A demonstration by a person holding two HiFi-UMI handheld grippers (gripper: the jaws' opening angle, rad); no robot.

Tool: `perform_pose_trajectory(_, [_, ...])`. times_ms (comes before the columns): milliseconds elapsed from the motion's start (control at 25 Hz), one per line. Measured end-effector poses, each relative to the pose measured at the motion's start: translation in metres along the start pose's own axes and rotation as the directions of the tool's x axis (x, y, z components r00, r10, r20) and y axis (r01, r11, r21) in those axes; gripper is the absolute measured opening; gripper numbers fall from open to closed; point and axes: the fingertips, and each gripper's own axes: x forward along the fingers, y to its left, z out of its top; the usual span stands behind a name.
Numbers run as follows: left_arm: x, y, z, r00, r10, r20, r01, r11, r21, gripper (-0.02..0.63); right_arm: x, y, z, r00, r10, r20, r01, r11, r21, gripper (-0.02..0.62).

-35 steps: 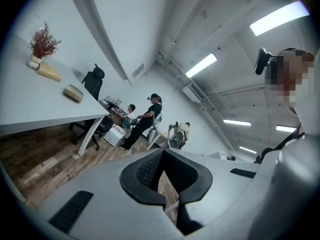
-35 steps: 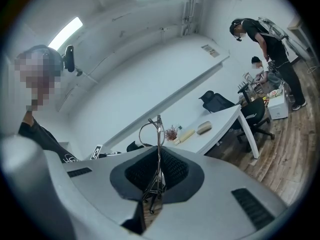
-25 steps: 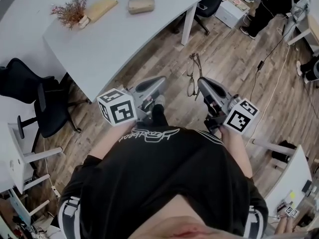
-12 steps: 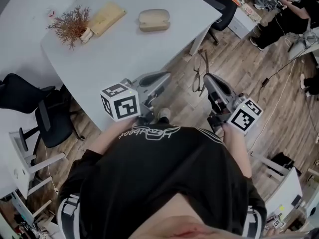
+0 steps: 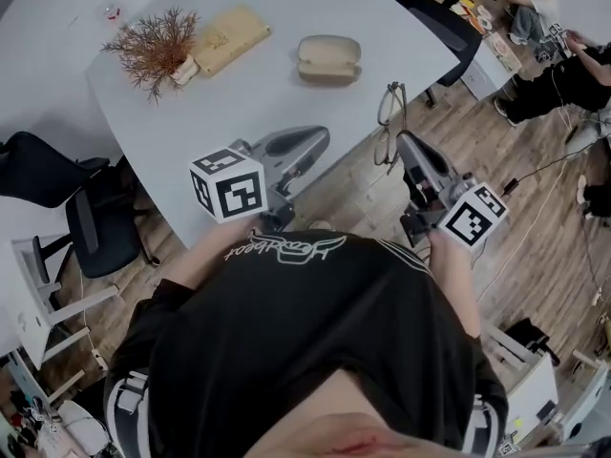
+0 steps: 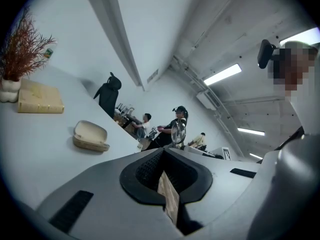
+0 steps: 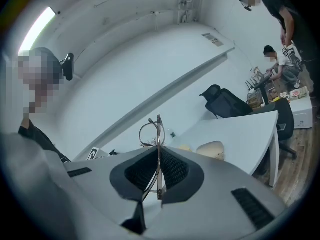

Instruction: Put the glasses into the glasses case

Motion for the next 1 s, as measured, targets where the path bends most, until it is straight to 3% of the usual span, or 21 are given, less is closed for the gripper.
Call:
perform_pose_trajectory(440, [-0.004, 0.022, 0.017, 0.996, 0.073, 0.045, -0.073, 0.997, 0.006, 0.006, 0.032, -0.012, 0.011, 0.998, 0.054, -0.043, -0.055, 0.998, -0.029, 0.020])
perform_pose_trajectory(1000, [0.051, 0.099, 0.058, 0.978, 0.188, 0.092, -0.180, 0.980, -0.084, 0.006, 0.112, -0.093, 0.045, 0.976, 0.132, -0.173, -0.135, 0.991, -0.006, 0.020])
